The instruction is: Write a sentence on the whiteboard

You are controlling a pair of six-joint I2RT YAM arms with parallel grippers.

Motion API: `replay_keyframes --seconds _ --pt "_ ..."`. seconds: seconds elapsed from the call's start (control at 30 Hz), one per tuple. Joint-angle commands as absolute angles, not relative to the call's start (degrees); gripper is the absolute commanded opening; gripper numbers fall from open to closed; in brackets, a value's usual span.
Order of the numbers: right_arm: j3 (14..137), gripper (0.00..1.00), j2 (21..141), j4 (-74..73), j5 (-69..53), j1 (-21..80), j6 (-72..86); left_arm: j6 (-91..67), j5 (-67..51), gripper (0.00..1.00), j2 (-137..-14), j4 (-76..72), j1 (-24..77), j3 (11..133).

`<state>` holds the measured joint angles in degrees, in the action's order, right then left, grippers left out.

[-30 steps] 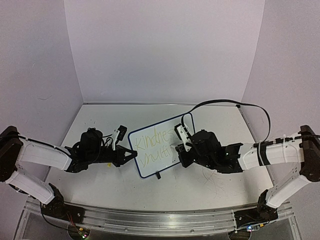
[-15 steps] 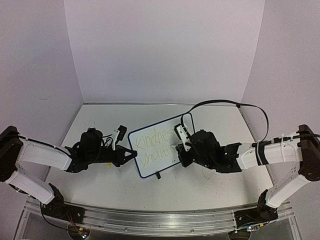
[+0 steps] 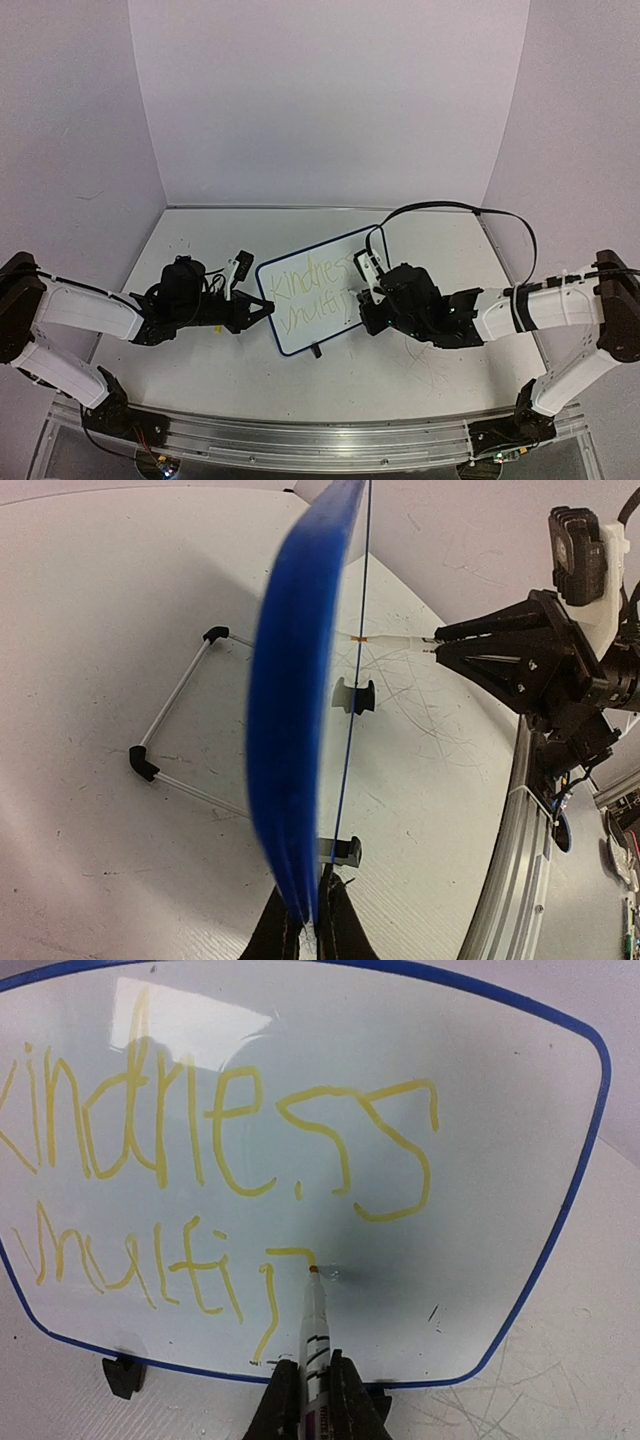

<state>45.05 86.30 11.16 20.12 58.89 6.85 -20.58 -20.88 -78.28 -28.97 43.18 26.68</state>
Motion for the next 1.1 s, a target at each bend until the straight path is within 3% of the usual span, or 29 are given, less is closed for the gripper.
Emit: replay_keyframes --seconds 0.0,0.53,0.8,1.07 --pt "43.5 0.00 86.2 11.1 20.5 58.3 8.5 -18.1 -17.8 0.00 -78.2 -24.9 42.9 27.3" --pt "46.1 0.00 90.3 12.6 17.7 61.0 9.3 -18.2 -17.6 0.00 -77.7 -24.8 42.9 26.9" --pt "45.0 0.00 76.9 11.1 20.3 59.1 8.0 -18.1 -17.3 0.00 -77.5 -24.5 42.9 26.7" --pt "43.2 0.00 76.3 11.3 16.1 56.8 2.1 -17.9 -17.5 0.00 -77.7 -24.1 42.9 27.2"
